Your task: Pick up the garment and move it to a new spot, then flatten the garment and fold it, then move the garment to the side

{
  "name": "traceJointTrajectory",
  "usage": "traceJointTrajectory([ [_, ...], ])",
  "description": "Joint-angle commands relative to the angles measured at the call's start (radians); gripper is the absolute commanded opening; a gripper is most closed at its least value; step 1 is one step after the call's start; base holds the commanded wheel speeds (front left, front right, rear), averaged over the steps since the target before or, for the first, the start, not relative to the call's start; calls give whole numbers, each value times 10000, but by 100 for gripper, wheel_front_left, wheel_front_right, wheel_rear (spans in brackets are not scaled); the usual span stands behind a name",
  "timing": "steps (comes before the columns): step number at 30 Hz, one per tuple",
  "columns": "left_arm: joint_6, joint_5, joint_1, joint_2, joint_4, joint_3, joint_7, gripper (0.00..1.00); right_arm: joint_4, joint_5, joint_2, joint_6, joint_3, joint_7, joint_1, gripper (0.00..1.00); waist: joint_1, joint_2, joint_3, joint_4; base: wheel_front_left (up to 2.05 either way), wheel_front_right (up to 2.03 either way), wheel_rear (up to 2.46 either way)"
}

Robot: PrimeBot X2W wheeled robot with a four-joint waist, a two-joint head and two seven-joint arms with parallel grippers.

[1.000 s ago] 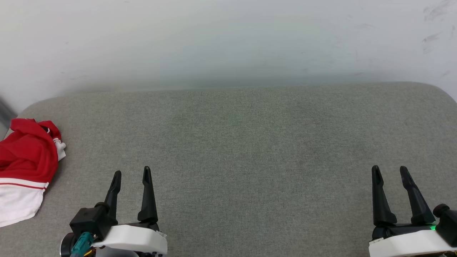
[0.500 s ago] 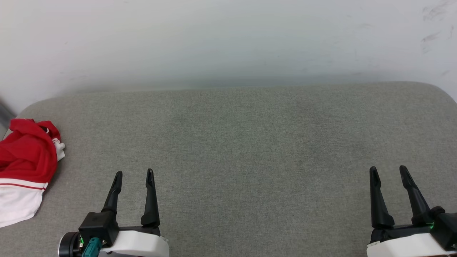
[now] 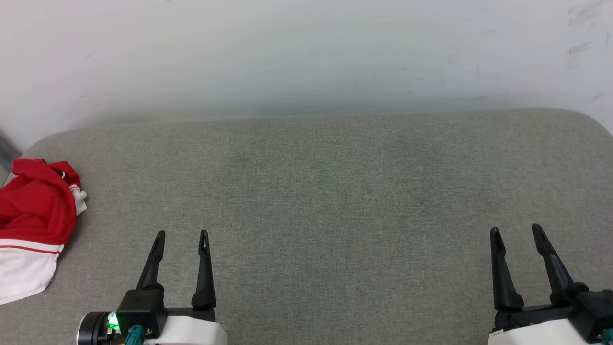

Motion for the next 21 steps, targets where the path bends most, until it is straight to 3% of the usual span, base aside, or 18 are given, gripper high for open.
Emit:
traceJointTrajectory([
  [1,-10,165,81,-4,-43,-13,-50,100,-82,-196,6,25,18,-77,125,100,0,0,3,0,0,0,0],
  [21,-73,-152,71,-8,227,87,-82,100,94,376,7,13,45,-92,137,100,0,0,34,28,0,0,0],
])
